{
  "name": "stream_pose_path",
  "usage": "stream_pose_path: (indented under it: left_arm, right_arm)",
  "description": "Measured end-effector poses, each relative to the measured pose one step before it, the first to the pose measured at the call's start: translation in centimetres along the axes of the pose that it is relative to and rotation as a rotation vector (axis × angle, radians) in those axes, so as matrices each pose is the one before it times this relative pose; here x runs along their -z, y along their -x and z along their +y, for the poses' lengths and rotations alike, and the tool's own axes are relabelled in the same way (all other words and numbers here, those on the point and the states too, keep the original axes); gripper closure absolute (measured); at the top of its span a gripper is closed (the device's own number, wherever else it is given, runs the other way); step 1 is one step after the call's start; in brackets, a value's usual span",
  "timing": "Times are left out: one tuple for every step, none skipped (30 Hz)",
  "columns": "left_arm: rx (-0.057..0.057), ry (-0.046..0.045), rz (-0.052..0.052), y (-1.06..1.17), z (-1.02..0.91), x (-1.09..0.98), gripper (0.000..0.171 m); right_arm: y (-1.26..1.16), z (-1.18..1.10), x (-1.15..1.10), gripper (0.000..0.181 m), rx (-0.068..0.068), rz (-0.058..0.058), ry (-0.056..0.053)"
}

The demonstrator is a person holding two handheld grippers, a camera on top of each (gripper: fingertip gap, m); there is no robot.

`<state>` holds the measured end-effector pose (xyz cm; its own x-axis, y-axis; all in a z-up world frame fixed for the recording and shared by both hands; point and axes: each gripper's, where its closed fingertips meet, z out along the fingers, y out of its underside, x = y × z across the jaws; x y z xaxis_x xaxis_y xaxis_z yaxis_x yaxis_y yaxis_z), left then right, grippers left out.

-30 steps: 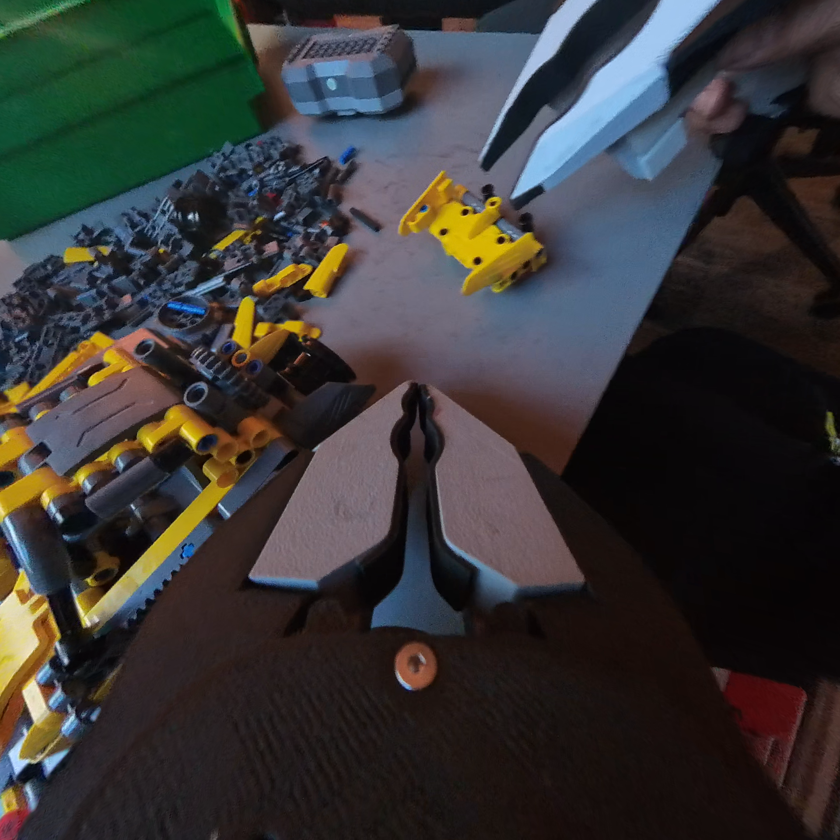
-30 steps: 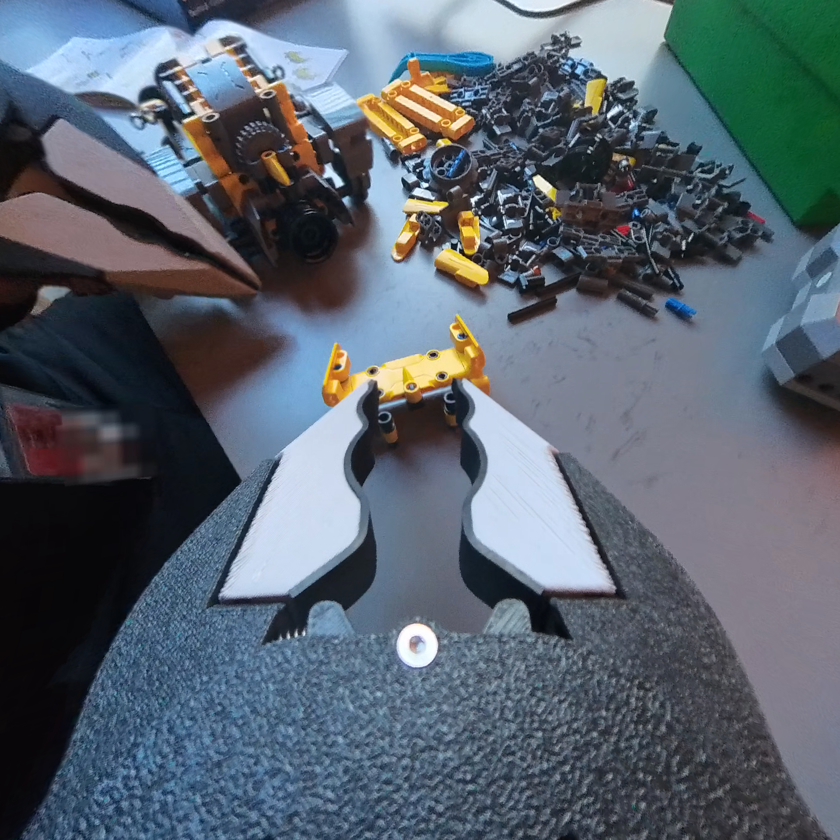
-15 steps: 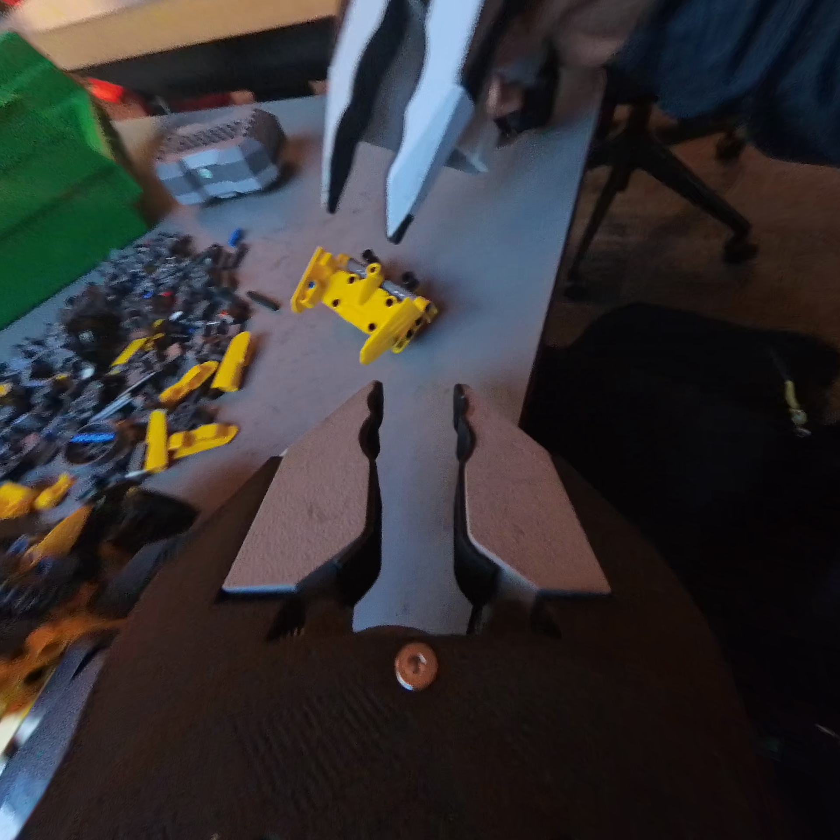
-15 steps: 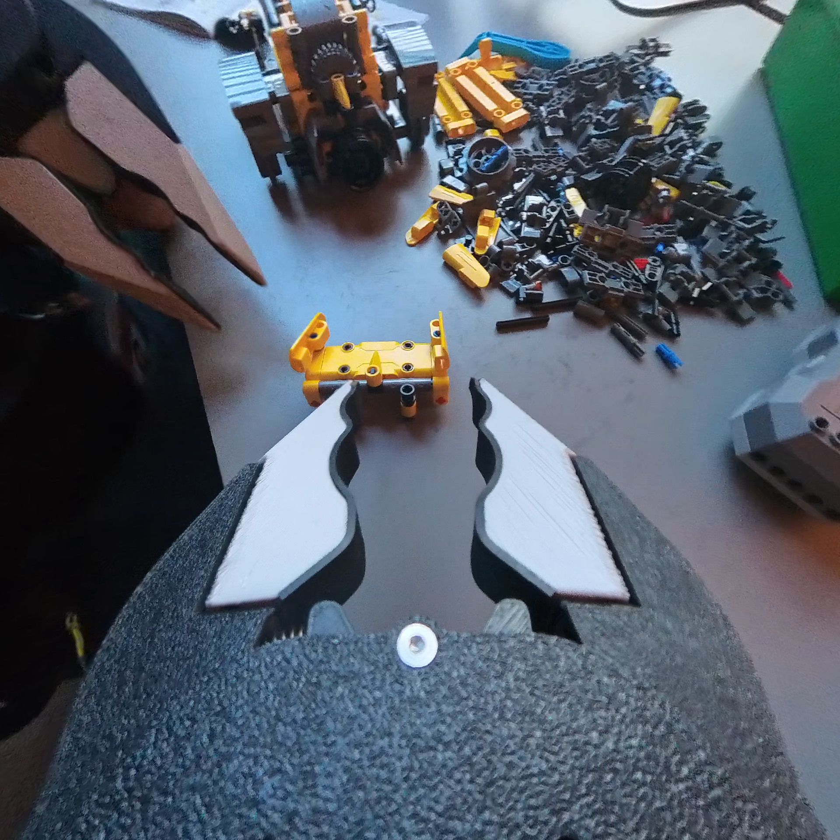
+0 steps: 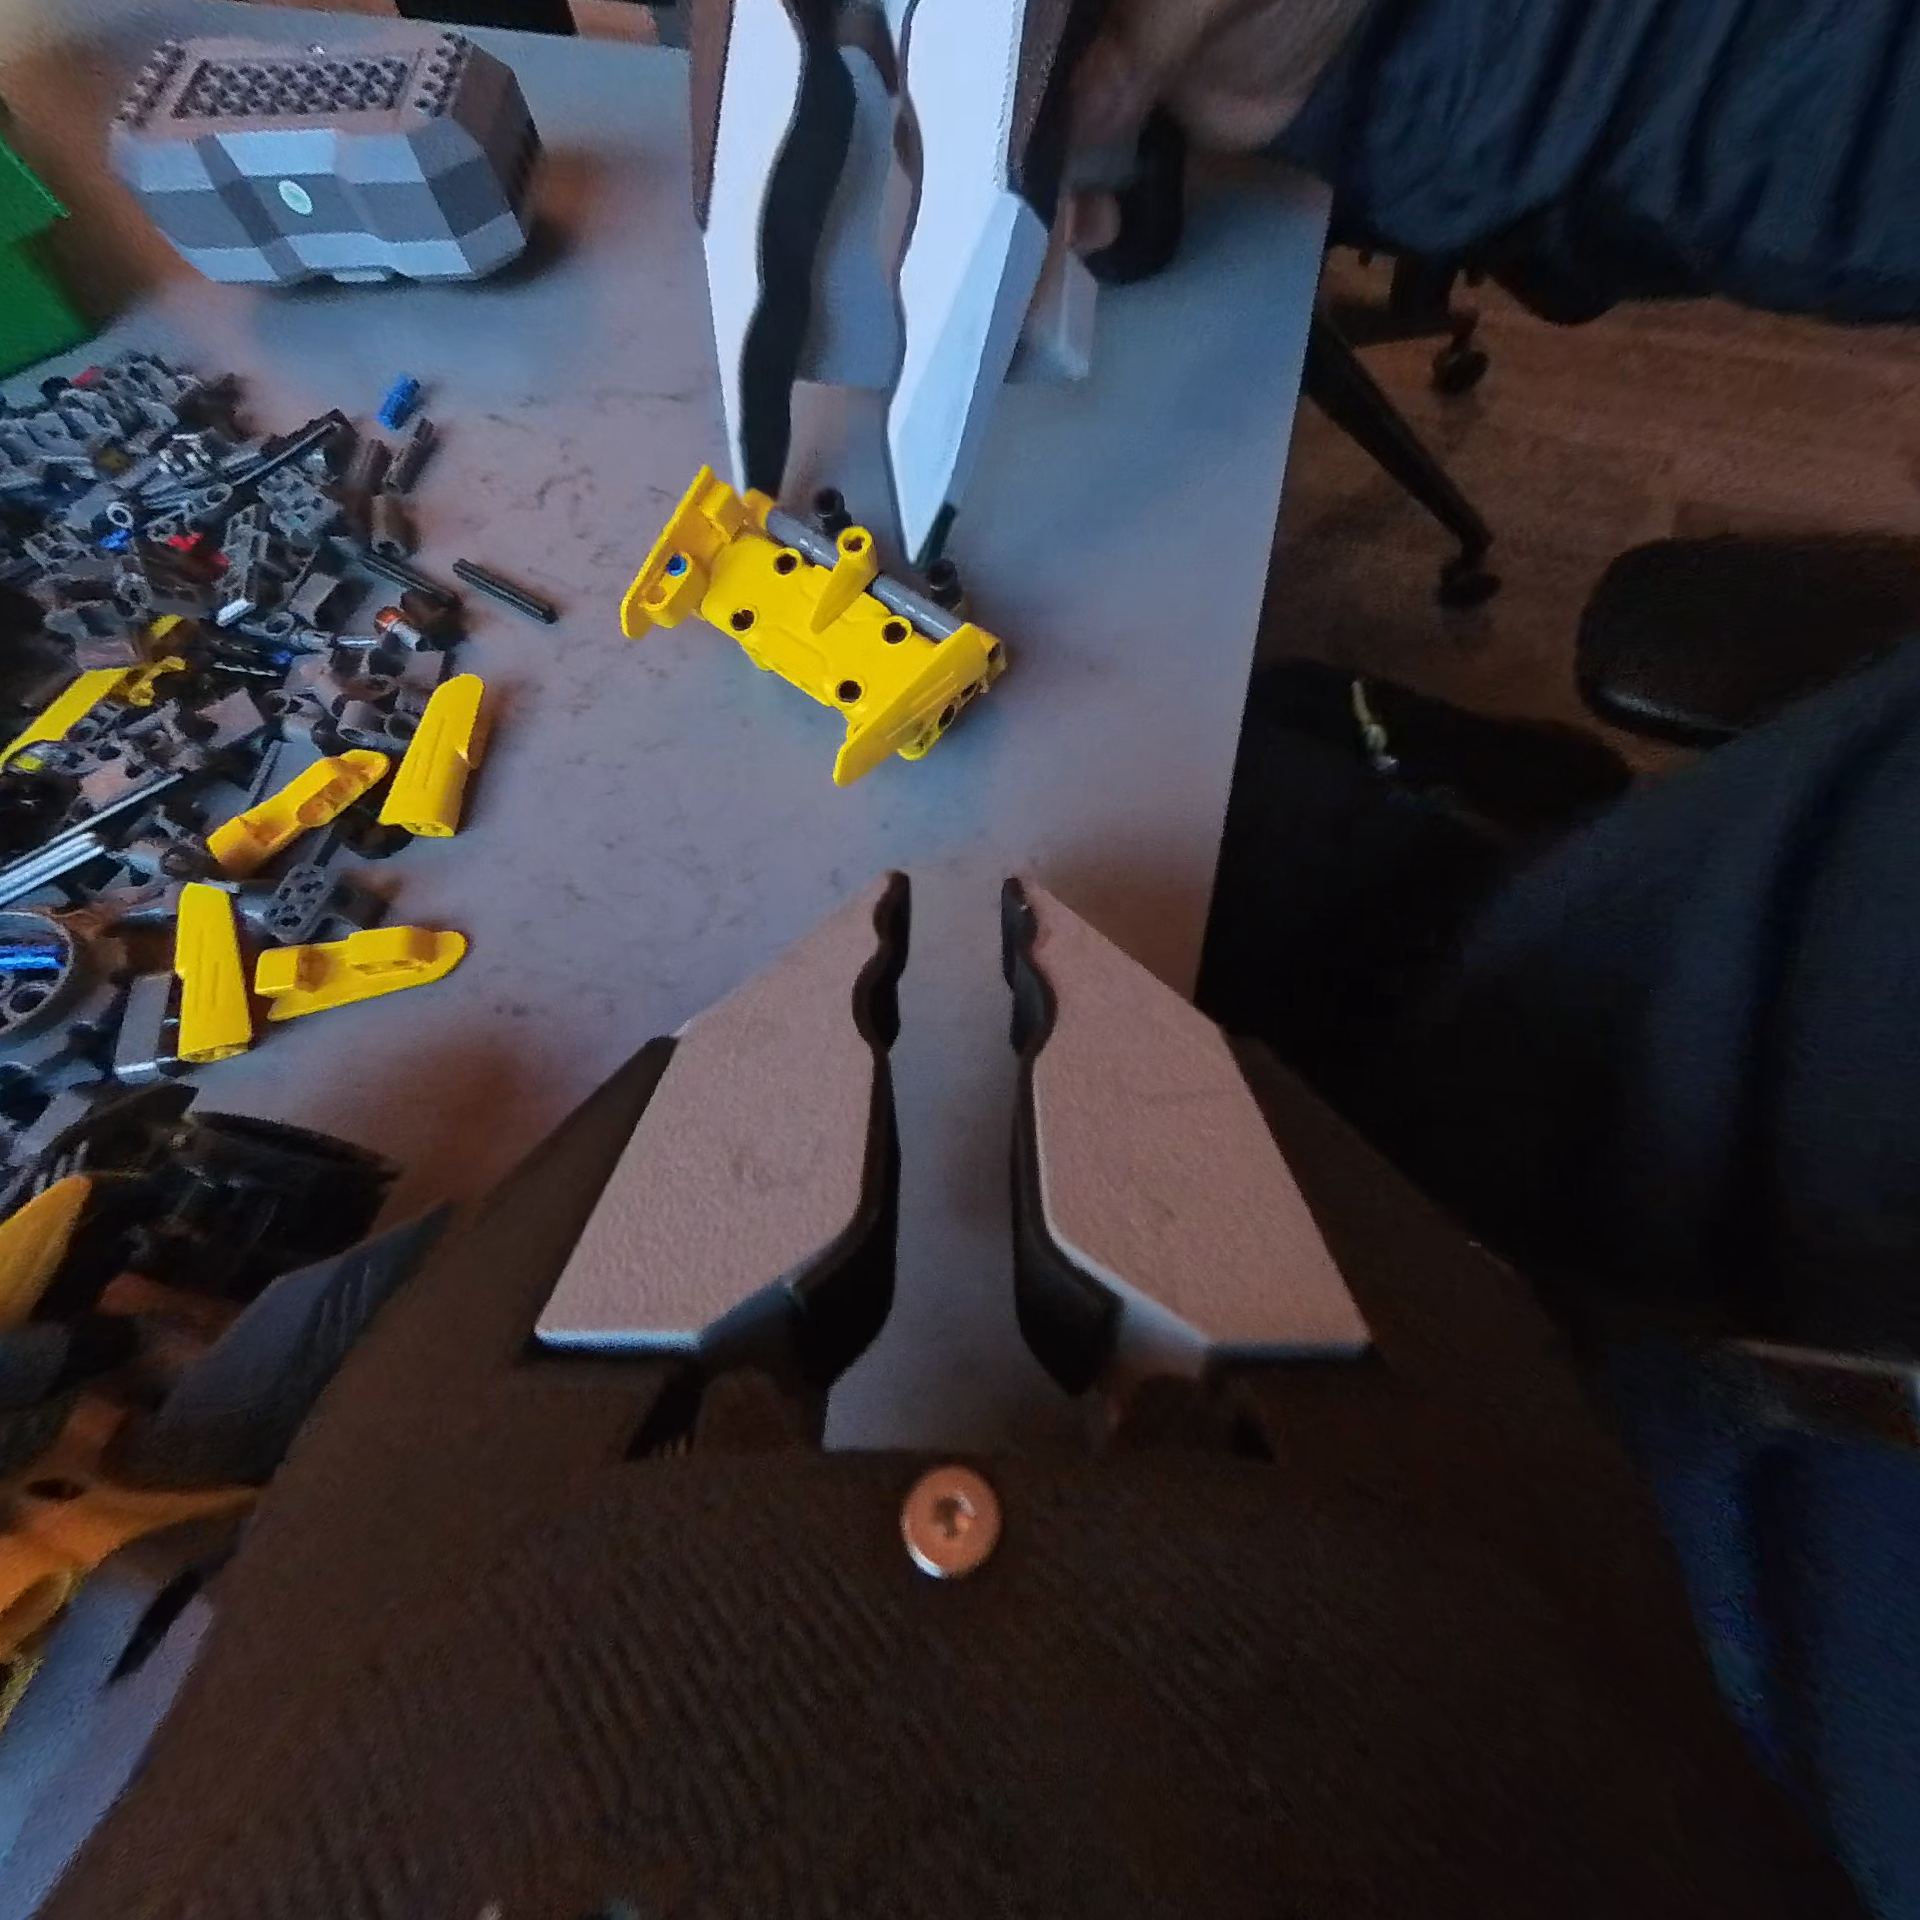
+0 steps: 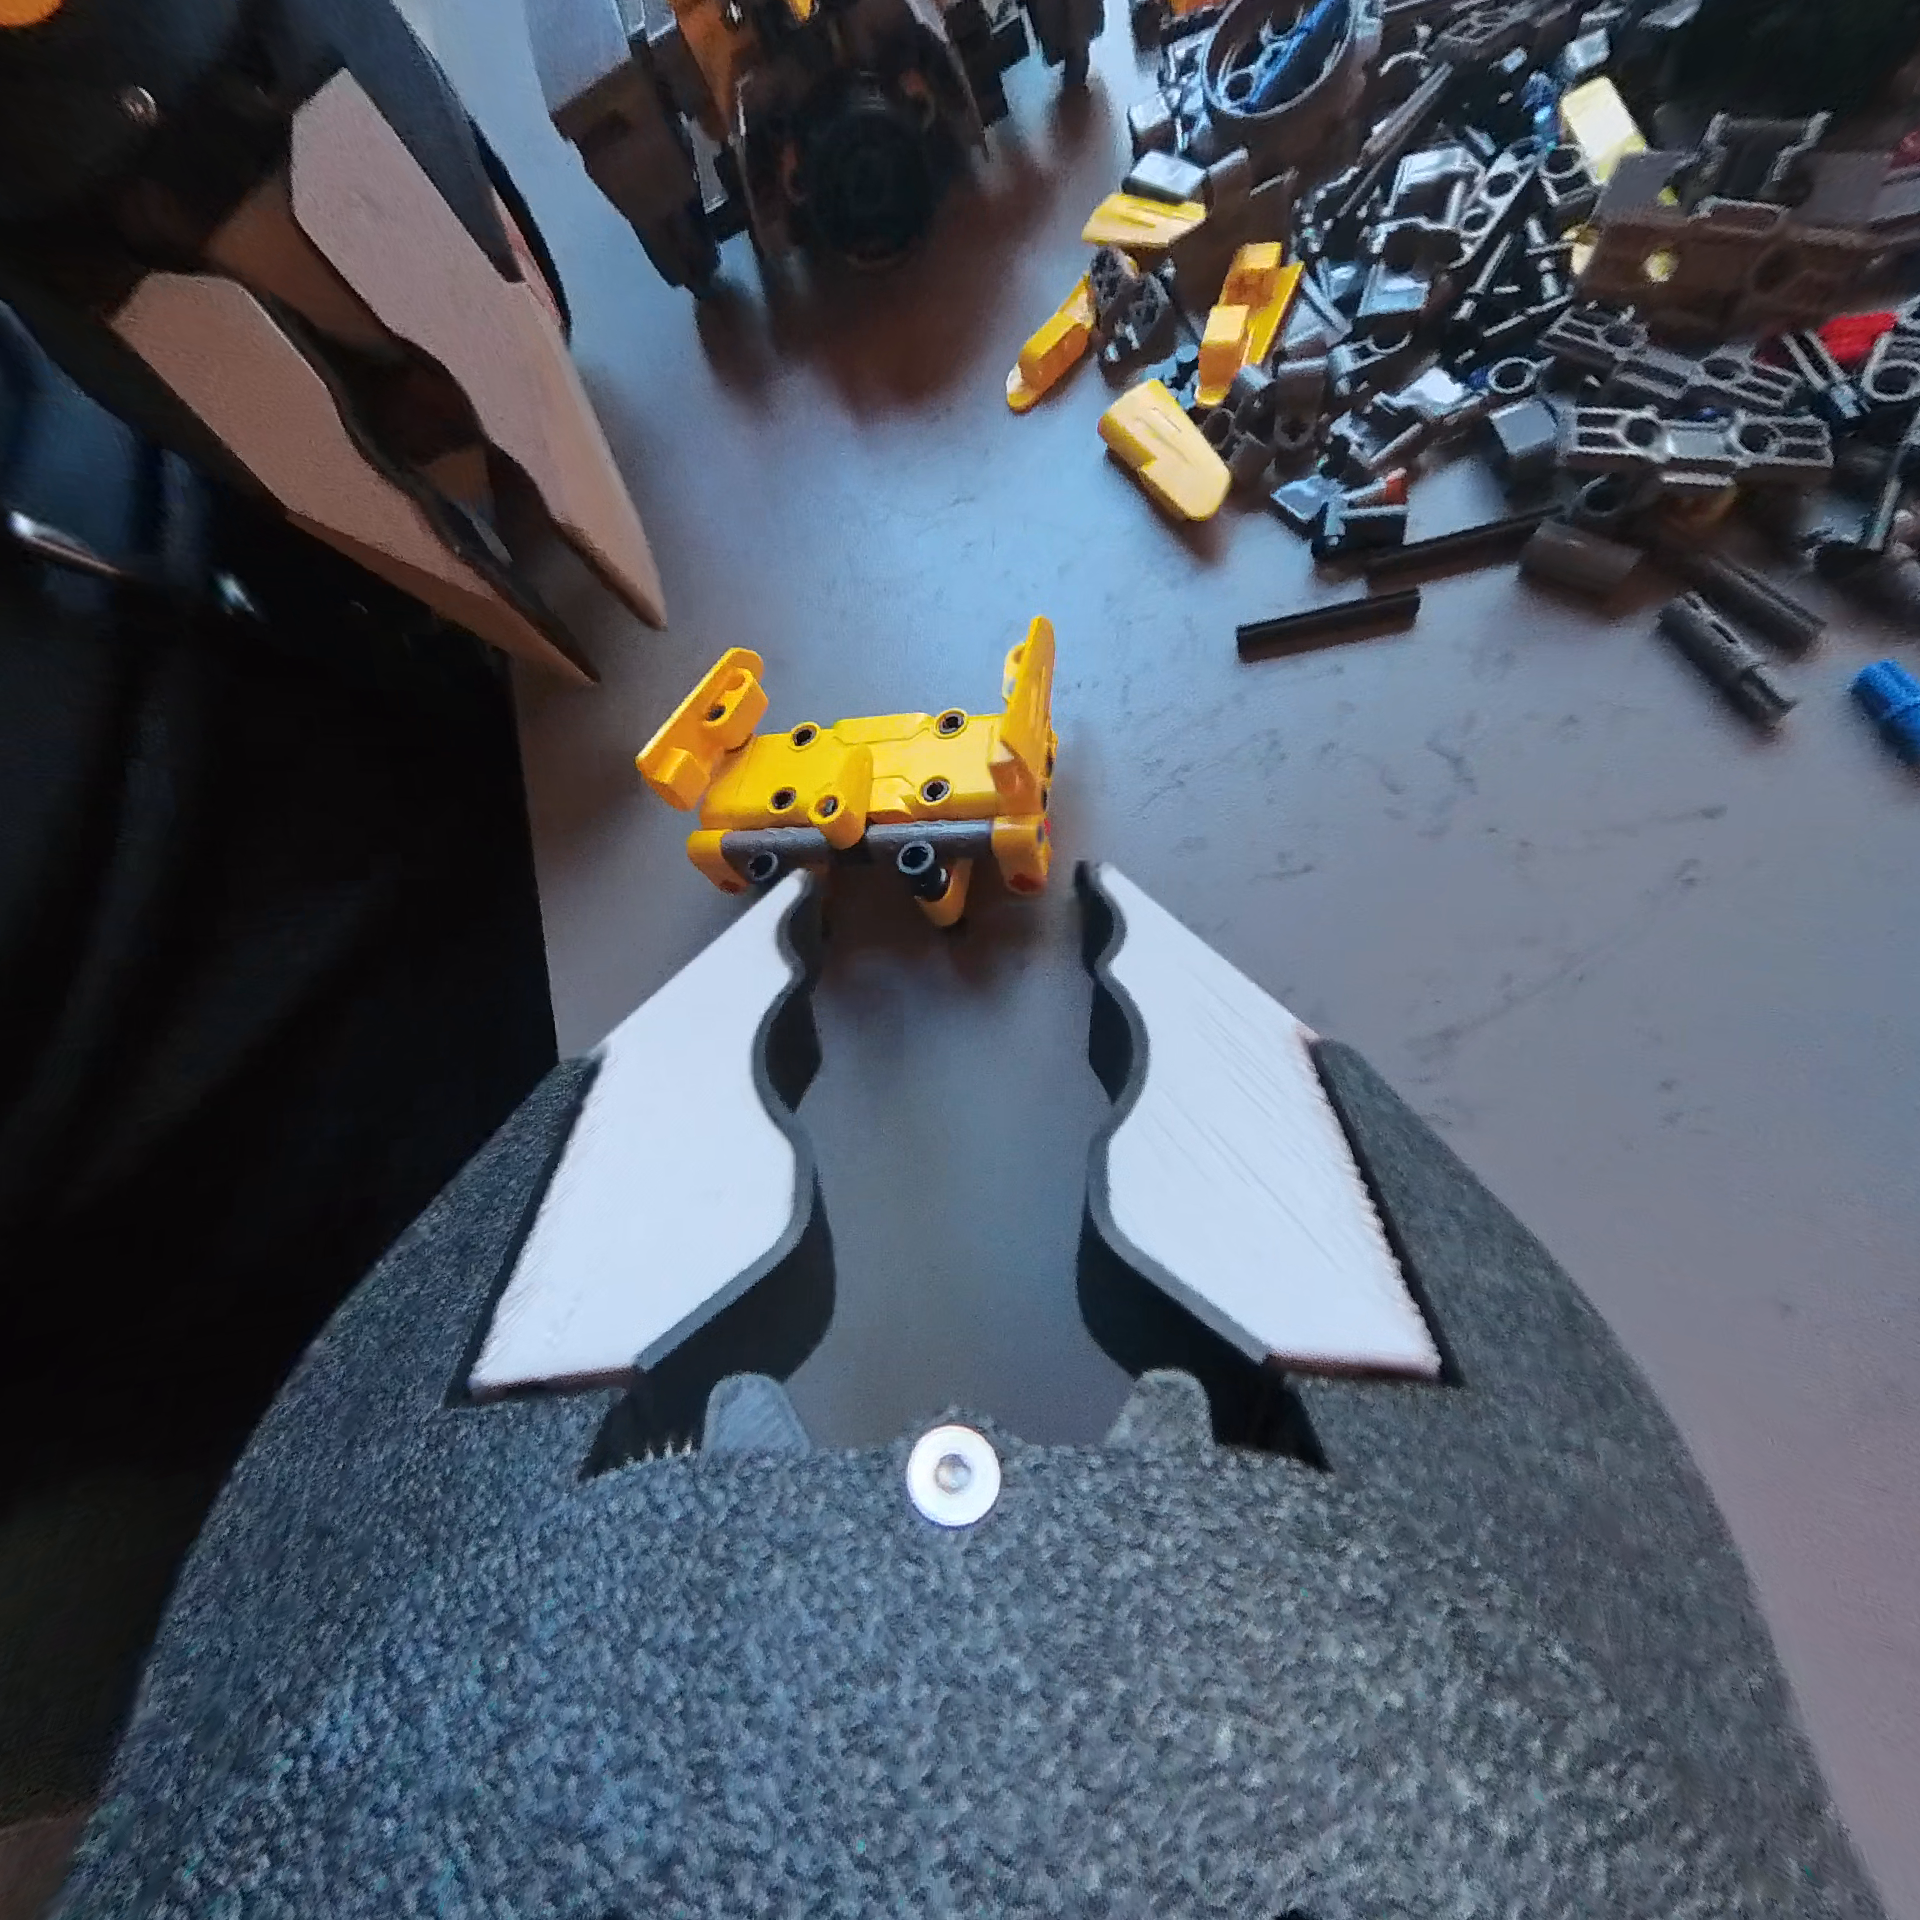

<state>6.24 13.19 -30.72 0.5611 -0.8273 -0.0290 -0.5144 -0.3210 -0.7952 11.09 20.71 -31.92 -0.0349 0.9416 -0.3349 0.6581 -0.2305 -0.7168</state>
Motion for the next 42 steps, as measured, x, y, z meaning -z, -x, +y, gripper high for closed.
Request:
stream_pose_path:
  left_arm:
    - [-0.0178, 0.00425, -0.0173, 0.148, 0.034, -0.084, 0.158]
    - [-0.0128, 0.00189, -0.0255, 0.217, 0.007, -0.032, 0.157]
    - [-0.0186, 0.00261, -0.0138, -0.023, 0.027, -0.024, 0.157]
    - [-0.0238, 0.00474, -0.0128, -0.075, 0.045, -0.08, 0.157]
    - [-0.0229, 0.01225, -0.0167, 0.054, 0.112, -0.169, 0.157]
    - [-0.0282, 0.01736, -0.0122, 0.043, 0.132, -0.292, 0.156]
    - [-0.0321, 0.02149, -0.0141, 0.134, 0.156, -0.38, 0.154]
    - [-0.0323, 0.02036, -0.0248, 0.321, 0.128, -0.394, 0.15]
    - [-0.0315, 0.00065, -0.0265, 0.345, -0.154, -0.288, 0.149]
    - [-0.0319, -0.0052, -0.0245, 0.322, -0.209, -0.257, 0.149]
    - [-0.029, 0.00079, -0.0248, 0.343, -0.108, -0.301, 0.15]
    - [-0.0217, -0.00147, -0.0169, 0.266, -0.139, -0.268, 0.151]
    - [-0.008, -0.00105, -0.0105, 0.225, -0.156, -0.256, 0.15]
    - [-0.0022, -0.00406, 0.0001, 0.107, -0.203, -0.22, 0.148]
    - [-0.0027, -0.00388, 0.0056, 0.053, -0.172, -0.217, 0.147]
    - [-0.0006, -0.00476, 0.0078, 0.074, -0.163, -0.195, 0.146]
    - [-0.0025, -0.00867, 0.0209, -0.095, -0.206, -0.173, 0.145]
    - [-0.0097, -0.01014, 0.0492, -0.514, -0.233, -0.181, 0.15]
    - [-0.0081, -0.00567, 0.061, -0.662, -0.177, -0.159, 0.159]
    - [0.0089, -0.00236, 0.0373, -0.232, -0.103, -0.153, 0.163]
    - [0.021, 0.00117, 0.0236, -0.008, -0.045, -0.145, 0.165]
    - [0.0202, 0.00209, 0.0148, 0.071, -0.012, -0.062, 0.166]
    - [0.0151, -0.00094, 0.0171, -0.022, -0.015, -0.035, 0.166]
    - [0.0108, -0.0003, 0.0133, -0.037, 0.012, 0.016, 0.166]
    - [0.009, -0.00367, 0.0005, 0.067, -0.023, 0.066, 0.166]
    - [0.0102, -0.00755, -0.0019, 0.055, -0.07, 0.12, 0.167]
    - [0.0242, -0.00098, 0.0136, -0.182, 0.04, 0.156, 0.167]
    - [0.0402, 0.00185, 0.0208, -0.311, 0.141, 0.24, 0.167]
    - [0.0425, -0.006, 0.0219, -0.389, 0.086, 0.347, 0.167]
    - [0.036, -0.01407, 0.0215, -0.465, 0.044, 0.447, 0.167]
    - [0.0367, -0.01502, 0.0161, -0.415, 0.086, 0.488, 0.167]
    - [0.0409, -0.01395, 0.0174, -0.4, 0.104, 0.475, 0.167]
    - [0.0344, -0.01462, 0.0184, -0.405, 0.107, 0.471, 0.167]
    - [0.0315, -0.00954, 0.0097, -0.248, 0.182, 0.446, 0.167]
    - [0.0333, 0.00141, -0.0003, -0.085, 0.387, 0.393, 0.167]
    - [0.0283, 0.00801, 0.0025, -0.142, 0.513, 0.376, 0.167]
    - [0.0251, 0.01347, 0.0047, -0.227, 0.602, 0.326, 0.167]
    - [0.025, 0.02184, 0.0054, -0.242, 0.761, 0.252, 0.168]
    - [0.021, 0.01485, 0.0032, -0.212, 0.743, 0.156, 0.168]
    - [0.0089, -0.00336, -0.0017, -0.179, 0.403, 0.212, 0.167]
    - [-0.0045, -0.0127, -0.0051, -0.173, 0.145, 0.329, 0.165]
    - [-0.0089, -0.01697, -0.0029, -0.232, -0.017, 0.271, 0.156]
  right_arm:
    - [0.26, 0.016, -0.197, 0.135, 0.0122, -0.0051, 0.007]
    - [0.156, -0.019, -0.106, 0.136, 0.0035, -0.0053, 0.003]
    - [-0.001, -0.029, 0.0, 0.137, -0.0035, -0.0009, -0.0015]
    - [-0.018, -0.035, 0.026, 0.136, -0.003, 0.0028, -0.0037]
    - [-0.158, -0.081, 0.068, 0.133, 0.0006, 0.0173, -0.0083]
    - [-0.16, -0.114, 0.117, 0.132, 0.0055, 0.024, -0.0119]
    - [-0.107, -0.097, 0.173, 0.131, 0.0136, 0.031, -0.0144]
    - [-0.156, -0.135, 0.27, 0.131, 0.0205, 0.0452, -0.0206]
    - [-0.101, -0.157, 0.339, 0.131, 0.0239, 0.0501, -0.0245]
    - [0.018, -0.113, 0.363, 0.131, 0.0229, 0.0474, -0.0247]
    - [0.089, -0.058, 0.351, 0.132, 0.0122, 0.0386, -0.0208]
    - [0.199, 0.024, 0.274, 0.134, 0.0027, 0.0202, -0.0132]
    - [0.087, 0.003, 0.184, 0.136, 0.0001, 0.0128, -0.0086]
    - [-0.074, -0.028, 0.082, 0.136, -0.003, 0.0081, -0.0052]
    - [-0.026, 0.041, -0.05, 0.136, -0.0071, -0.0042, 0.0043]
    - [0.103, 0.182, -0.166, 0.135, -0.0039, -0.0127, 0.0151]
    - [0.234, 0.228, -0.194, 0.133, 0.0073, -0.0134, 0.0187]
    - [0.303, 0.191, -0.196, 0.132, 0.017, -0.0092, 0.0167]
    - [0.339, 0.132, -0.174, 0.133, 0.0204, -0.0051, 0.0132]
    - [0.398, 0.052, -0.132, 0.135, 0.0152, -0.0069, 0.007]
    - [0.353, 0.009, -0.091, 0.135, 0.0038, -0.0075, 0.0034]
    - [0.126, 0.039, -0.032, 0.137, -0.0057, 0.0039, 0.003]
    - [-0.001, 0.074, 0.059, 0.137, -0.0062, 0.0121, 0.0003]
    - [0.199, 0.107, 0.156, 0.135, -0.005, 0.0025, -0.0011]
    - [0.097, 0.091, 0.219, 0.134, -0.0022, 0.0151, -0.0052]
    - [0.031, 0.057, 0.283, 0.135, -0.0023, 0.0235, -0.0088]
    - [0.415, 0.036, 0.254, 0.135, -0.0036, 0.0015, -0.0086]
    - [0.662, -0.014, 0.127, 0.138, -0.0045, -0.0103, -0.0065]
    - [0.617, -0.069, -0.074, 0.145, -0.0053, -0.0042, -0.0024]
    - [0.385, 0.032, -0.332, 0.154, -0.0102, 0.0101, 0.0111]
    - [0.475, 0.238, -0.561, 0.156, -0.0118, 0.002, 0.0276]
    - [0.724, 0.298, -0.743, 0.153, -0.0093, -0.0153, 0.0302]
    - [0.864, 0.045, -0.788, 0.151, -0.0103, -0.0247, 0.012]
    - [1.14, -0.482, -0.458, 0.146, -0.0034, -0.0397, -0.0207]
    - [0.646, -0.252, -0.32, 0.14, 0.0011, -0.0126, -0.0052]
    - [0.262, -0.161, -0.232, 0.143, 0.0006, 0.0053, -0.0052]
    - [0.156, -0.337, -0.25, 0.149, -0.0133, 0.006, -0.0195]
    - [0.268, -0.499, -0.287, 0.155, -0.0259, -0.0046, -0.0316]
    - [0.35, -0.485, -0.29, 0.155, -0.0247, -0.0107, -0.0328]
    - [0.43, -0.242, -0.234, 0.155, -0.0067, -0.0129, -0.017]
    - [0.508, 0.047, -0.158, 0.156, 0.0121, -0.0127, 0.0039]
    - [0.349, 0.155, -0.13, 0.158, 0.0218, 0.0004, 0.0138]
